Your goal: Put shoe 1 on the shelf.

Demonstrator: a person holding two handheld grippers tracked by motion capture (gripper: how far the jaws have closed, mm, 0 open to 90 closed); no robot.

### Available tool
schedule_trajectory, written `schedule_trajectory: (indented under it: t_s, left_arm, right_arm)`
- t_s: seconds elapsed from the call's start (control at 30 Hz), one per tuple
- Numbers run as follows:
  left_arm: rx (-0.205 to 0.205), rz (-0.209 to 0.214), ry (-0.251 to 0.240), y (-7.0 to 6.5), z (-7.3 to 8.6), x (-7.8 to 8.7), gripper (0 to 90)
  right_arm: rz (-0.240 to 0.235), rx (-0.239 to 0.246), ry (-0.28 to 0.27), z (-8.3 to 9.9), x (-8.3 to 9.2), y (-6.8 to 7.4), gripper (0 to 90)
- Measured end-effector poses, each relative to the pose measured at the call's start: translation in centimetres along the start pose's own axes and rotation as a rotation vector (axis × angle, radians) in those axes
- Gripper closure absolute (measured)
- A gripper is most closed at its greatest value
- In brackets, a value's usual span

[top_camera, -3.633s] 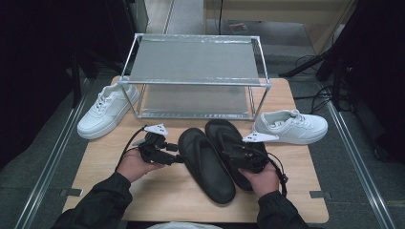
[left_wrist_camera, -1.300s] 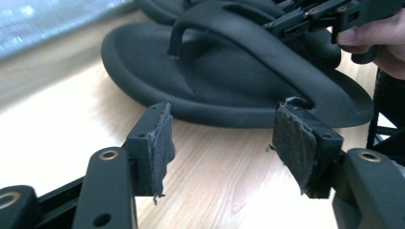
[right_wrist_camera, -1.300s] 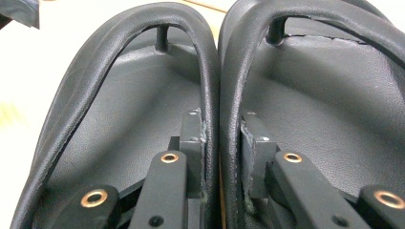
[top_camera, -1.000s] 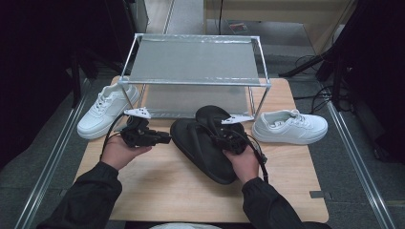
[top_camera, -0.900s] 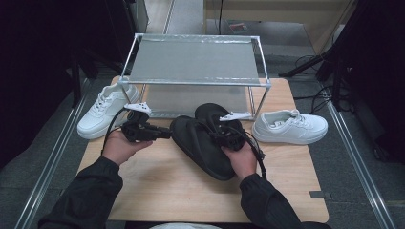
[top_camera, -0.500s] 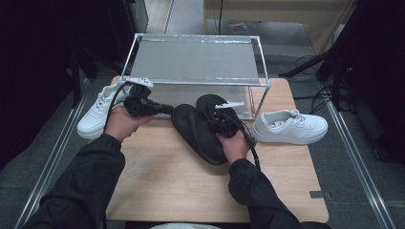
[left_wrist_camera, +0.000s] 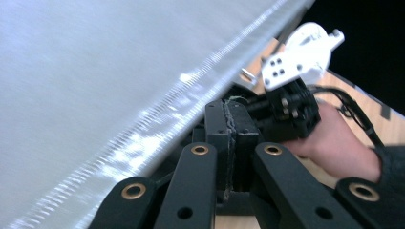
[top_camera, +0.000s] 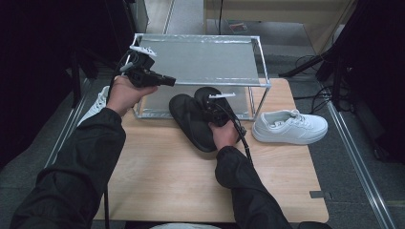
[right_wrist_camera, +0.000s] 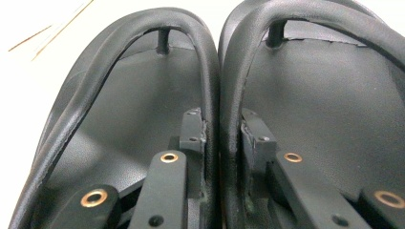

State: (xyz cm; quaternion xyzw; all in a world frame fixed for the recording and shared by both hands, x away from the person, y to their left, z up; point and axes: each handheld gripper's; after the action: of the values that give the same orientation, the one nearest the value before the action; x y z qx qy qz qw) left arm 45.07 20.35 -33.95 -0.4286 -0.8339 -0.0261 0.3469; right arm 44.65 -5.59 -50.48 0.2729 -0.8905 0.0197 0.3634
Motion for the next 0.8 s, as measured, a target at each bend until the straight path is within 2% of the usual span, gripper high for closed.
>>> schedule_trajectory:
  t_s: [0.13,0.2,0.23,0.3,0.33,0.4,0.47,0.53,0.6,0.67,0.77,0.8]
  left_arm:
    - [0.027,-0.004,0.008,1.0,-0.5,-0.6,89.7]
    - [0.022,-0.019,0.013,1.2,-0.7,-1.1,89.8]
    - [0.014,-0.026,0.021,1.2,-0.8,-1.3,89.8]
    - [0.002,-0.036,0.043,1.2,-0.9,-1.8,89.8]
    - [-0.007,-0.041,0.054,1.2,-0.9,-2.1,89.8]
    - [0.001,-0.043,0.045,1.3,-1.0,-2.3,89.8]
    - [-0.002,-0.057,0.059,1.7,-1.1,-2.5,89.8]
    - [0.009,-0.053,0.063,2.0,-1.2,-2.6,89.8]
    - [0.001,-0.059,0.071,2.0,-1.3,-2.7,89.8]
    - [-0.011,-0.070,0.075,2.0,-1.3,-2.8,89.8]
    - [-0.009,-0.078,0.073,1.9,-1.3,-2.9,89.8]
    - [-0.005,-0.078,0.074,2.0,-1.3,-2.9,89.8]
  right_arm:
    - [0.008,0.001,-0.016,-0.5,-0.8,0.2,75.2]
    - [0.012,0.004,-0.017,-0.7,-1.1,0.2,74.7]
    - [0.009,-0.013,-0.012,-0.8,-1.2,0.2,74.1]
    - [0.011,-0.009,-0.017,-0.9,-1.3,0.2,71.5]
    - [0.003,-0.023,-0.010,-0.9,-1.2,0.2,69.7]
    - [0.001,-0.004,-0.012,-0.9,-1.0,0.1,66.6]
    - [0.008,0.016,-0.004,-0.9,-0.9,0.3,66.2]
    - [0.010,0.025,0.000,-0.8,-0.8,0.5,65.0]
    - [0.000,0.043,0.002,-0.8,-0.6,0.4,61.7]
    - [-0.006,0.021,0.015,-0.7,-0.3,0.6,58.7]
    - [-0.029,-0.022,0.004,-0.4,0.2,0.4,55.0]
    - [-0.030,-0.016,0.000,-0.4,0.4,0.3,54.6]
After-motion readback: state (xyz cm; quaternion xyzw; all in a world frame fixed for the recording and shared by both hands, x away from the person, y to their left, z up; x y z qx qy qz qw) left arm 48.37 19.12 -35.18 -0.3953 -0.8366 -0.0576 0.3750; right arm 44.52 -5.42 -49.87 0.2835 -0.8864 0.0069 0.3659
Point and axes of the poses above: each handheld gripper's, and its own axes: x roughly backward along the jaws, z roughly out of its underside, y roughly to its left, and after that the axes turned 3 degrees about x, right-handed
